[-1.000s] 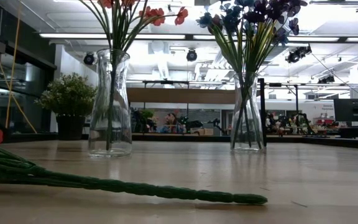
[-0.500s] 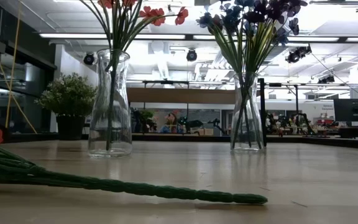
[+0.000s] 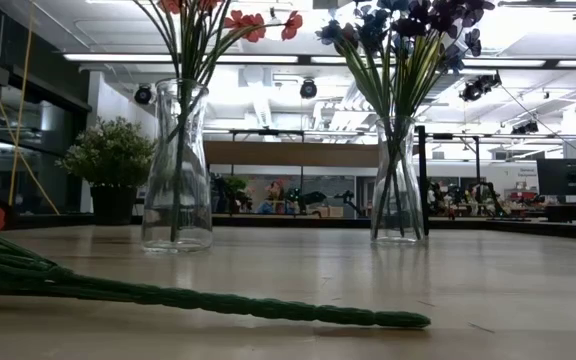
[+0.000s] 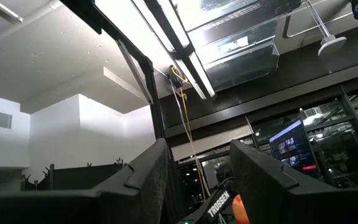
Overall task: Pick and place flowers into a vace then onto a shelf
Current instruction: Put the orange tulip into the left transparent vase
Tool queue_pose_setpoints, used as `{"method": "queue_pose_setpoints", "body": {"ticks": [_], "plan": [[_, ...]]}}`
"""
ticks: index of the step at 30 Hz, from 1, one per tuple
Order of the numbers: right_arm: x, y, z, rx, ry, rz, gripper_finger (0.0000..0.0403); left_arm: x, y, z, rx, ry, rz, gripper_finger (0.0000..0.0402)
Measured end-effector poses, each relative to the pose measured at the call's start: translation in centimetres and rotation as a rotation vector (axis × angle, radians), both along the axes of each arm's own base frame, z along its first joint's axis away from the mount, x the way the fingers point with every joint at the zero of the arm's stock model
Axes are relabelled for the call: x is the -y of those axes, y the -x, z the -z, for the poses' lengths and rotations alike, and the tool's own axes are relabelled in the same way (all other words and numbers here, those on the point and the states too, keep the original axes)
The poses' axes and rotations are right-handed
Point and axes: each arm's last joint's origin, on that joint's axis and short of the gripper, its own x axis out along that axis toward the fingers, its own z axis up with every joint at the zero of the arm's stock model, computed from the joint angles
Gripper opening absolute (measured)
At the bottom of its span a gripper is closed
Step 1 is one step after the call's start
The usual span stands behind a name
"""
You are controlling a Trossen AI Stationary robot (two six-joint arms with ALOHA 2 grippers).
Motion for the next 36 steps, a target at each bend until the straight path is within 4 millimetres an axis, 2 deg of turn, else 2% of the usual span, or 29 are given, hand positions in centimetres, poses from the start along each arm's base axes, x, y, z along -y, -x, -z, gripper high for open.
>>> {"method": "queue_pose_setpoints", "body": {"ticks": [5, 12, 26, 32, 36], "plan": [[0.0, 0.0, 0.0, 0.000, 0.000, 0.000, 0.0165, 0.0, 0.0, 0.1, -0.015, 0.017, -0.001, 0.0089], [0.0, 0.0, 0.0, 0.000, 0.000, 0.000, 0.0165, 0.1, 0.1, 0.2, -0.049, 0.059, -0.001, 0.0090], [0.0, 0.0, 0.0, 0.000, 0.001, 0.001, 0.0165, 2.4, 1.9, 0.3, -0.095, 0.070, 0.079, 0.0097], [0.0, 0.0, 0.0, 0.000, 0.000, 0.001, 0.0165, 2.4, 1.9, 0.7, -0.168, 0.159, 0.068, 0.0097], [0.0, 0.0, 0.0, 0.000, 0.000, 0.000, 0.0165, 2.4, 1.9, 0.7, -0.168, 0.159, 0.068, 0.0097]]}}
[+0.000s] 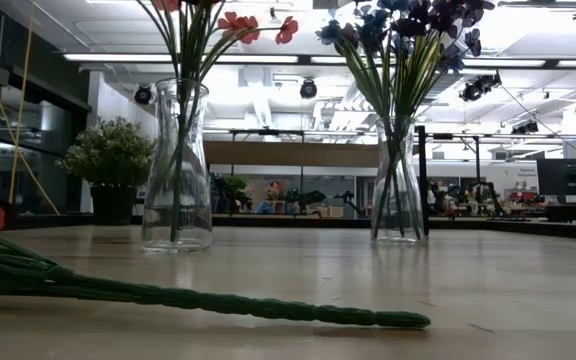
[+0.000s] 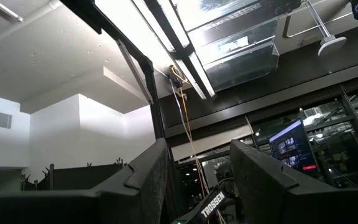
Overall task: Pick and place flowers into a vace then onto a shelf
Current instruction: Put the orange tulip into the left transparent vase
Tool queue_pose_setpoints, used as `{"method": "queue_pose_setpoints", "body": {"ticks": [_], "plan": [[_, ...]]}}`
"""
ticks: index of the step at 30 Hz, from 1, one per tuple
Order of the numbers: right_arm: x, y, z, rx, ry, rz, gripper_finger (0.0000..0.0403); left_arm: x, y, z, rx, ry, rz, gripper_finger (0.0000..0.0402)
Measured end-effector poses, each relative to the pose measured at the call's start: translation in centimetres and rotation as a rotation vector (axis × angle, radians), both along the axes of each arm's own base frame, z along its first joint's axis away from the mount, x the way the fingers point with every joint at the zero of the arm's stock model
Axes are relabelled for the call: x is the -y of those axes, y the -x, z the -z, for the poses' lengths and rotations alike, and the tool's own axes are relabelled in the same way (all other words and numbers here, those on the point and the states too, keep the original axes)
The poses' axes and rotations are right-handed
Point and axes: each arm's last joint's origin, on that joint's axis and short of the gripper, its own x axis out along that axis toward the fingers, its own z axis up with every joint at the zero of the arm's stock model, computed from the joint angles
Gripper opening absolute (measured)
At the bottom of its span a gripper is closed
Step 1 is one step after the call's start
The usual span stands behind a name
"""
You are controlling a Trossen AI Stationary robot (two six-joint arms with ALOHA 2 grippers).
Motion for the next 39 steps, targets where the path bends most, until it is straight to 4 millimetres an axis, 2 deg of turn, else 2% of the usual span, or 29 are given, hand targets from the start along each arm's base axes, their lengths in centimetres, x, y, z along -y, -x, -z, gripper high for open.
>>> {"method": "queue_pose_setpoints", "body": {"ticks": [12, 21, 29, 39], "plan": [[0.0, 0.0, 0.0, 0.000, 0.000, 0.001, 0.0165, 0.0, 0.1, 0.0, -0.011, 0.007, 0.000, 0.0097], [0.0, 0.0, 0.0, 0.001, 0.008, 0.008, 0.0165, 0.9, 0.8, -1.0, -0.046, 0.030, 0.028, 0.0097], [0.0, 0.0, 0.0, 0.003, 0.014, 0.013, 0.0165, 1.2, 1.0, -0.7, -0.115, 0.096, 0.026, 0.0097], [0.0, 0.0, 0.0, 0.003, 0.014, 0.013, 0.0165, 1.1, 1.3, -0.7, -0.147, 0.096, 0.025, 0.0097]]}}
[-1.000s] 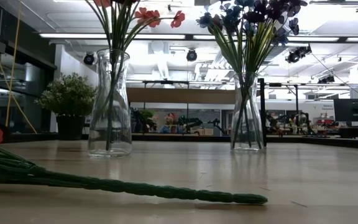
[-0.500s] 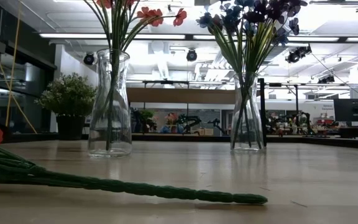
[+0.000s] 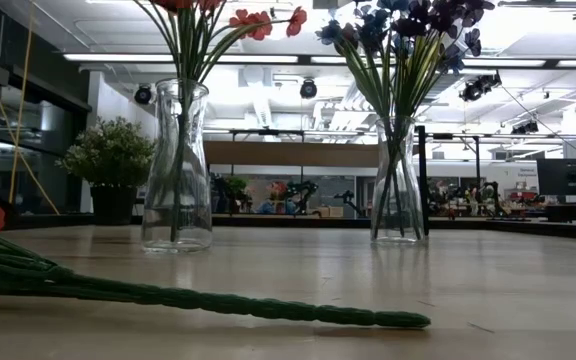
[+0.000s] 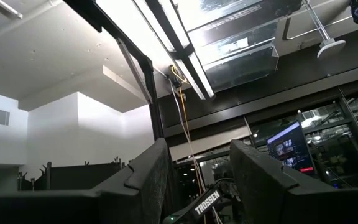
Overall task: Pick and place flowers into a vace then onto a shelf
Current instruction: Put the orange tulip into the left transparent vase, then put the red flower into the left transparent vase
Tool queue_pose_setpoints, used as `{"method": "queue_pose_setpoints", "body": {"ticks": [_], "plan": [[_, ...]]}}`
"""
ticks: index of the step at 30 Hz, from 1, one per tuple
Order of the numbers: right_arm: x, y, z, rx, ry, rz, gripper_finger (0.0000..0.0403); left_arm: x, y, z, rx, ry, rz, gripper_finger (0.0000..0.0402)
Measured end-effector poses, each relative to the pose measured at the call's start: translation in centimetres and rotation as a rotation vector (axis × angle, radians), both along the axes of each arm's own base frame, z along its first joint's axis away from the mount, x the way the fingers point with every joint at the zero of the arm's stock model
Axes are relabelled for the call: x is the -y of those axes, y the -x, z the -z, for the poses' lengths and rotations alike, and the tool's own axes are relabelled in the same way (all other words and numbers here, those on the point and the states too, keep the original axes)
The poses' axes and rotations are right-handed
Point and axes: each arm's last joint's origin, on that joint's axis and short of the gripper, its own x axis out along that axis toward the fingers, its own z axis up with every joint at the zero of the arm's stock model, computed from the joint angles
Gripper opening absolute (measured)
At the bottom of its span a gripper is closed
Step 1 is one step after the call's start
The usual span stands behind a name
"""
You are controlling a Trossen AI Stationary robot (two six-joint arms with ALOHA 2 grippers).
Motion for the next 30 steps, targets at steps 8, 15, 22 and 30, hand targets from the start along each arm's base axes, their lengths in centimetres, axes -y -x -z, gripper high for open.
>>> {"method": "queue_pose_setpoints", "body": {"ticks": [8, 15, 22, 30], "plan": [[0.0, 0.0, 0.0, 0.000, 0.000, 0.007, 0.0165, 0.4, 0.5, 0.0, -0.047, 0.029, 0.006, 0.0097], [0.0, 0.0, 0.0, -0.001, 0.000, 0.013, 0.0165, 0.5, 0.7, 0.0, -0.053, 0.022, 0.011, 0.0097], [0.0, 0.0, 0.0, -0.003, -0.004, 0.017, 0.0165, 0.2, 1.2, -1.1, -0.014, -0.004, 0.023, 0.0097], [0.0, 0.0, 0.0, -0.001, 0.004, 0.025, 0.0165, 0.0, 2.7, -3.3, 0.040, 0.056, 0.052, 0.0097]]}}
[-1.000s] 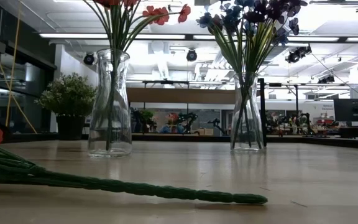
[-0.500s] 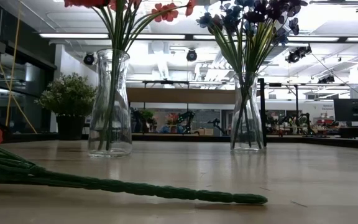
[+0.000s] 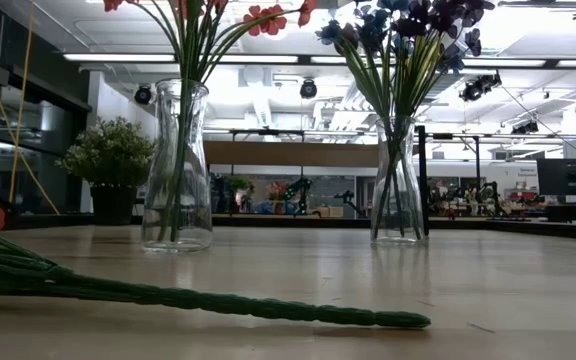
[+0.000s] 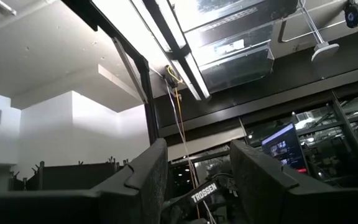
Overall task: Pick and place flowers into a vace then onto a shelf
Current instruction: Put the red flower into the left transparent vase
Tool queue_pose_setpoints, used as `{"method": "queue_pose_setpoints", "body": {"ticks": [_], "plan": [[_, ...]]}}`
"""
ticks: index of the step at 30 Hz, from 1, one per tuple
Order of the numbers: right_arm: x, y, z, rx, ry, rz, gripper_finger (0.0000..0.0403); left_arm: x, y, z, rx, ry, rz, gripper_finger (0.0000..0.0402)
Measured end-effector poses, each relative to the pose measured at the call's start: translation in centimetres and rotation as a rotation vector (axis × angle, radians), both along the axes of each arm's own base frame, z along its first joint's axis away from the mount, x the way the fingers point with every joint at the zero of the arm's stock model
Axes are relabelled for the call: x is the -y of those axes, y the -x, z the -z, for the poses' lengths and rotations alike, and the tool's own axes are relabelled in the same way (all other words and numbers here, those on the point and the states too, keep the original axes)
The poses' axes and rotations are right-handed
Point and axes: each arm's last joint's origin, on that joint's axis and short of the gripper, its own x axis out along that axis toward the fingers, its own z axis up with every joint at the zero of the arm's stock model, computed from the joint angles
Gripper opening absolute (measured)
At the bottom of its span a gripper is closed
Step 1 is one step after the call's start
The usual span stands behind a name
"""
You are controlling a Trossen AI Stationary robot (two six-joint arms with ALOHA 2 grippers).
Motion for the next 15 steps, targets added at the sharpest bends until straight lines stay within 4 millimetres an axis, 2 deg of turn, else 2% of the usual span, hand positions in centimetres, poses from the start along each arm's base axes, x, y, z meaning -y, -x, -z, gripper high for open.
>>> {"method": "queue_pose_setpoints", "body": {"ticks": [9, 15], "plan": [[0.0, 0.0, 0.0, 0.000, 0.000, 0.010, 0.0165, 0.8, 2.2, -1.8, 0.058, 0.063, 0.066, 0.0097], [0.0, 0.0, 0.0, 0.000, 0.000, 0.011, 0.0165, 2.1, 3.1, -3.1, 0.176, 0.206, 0.113, 0.0097]]}}
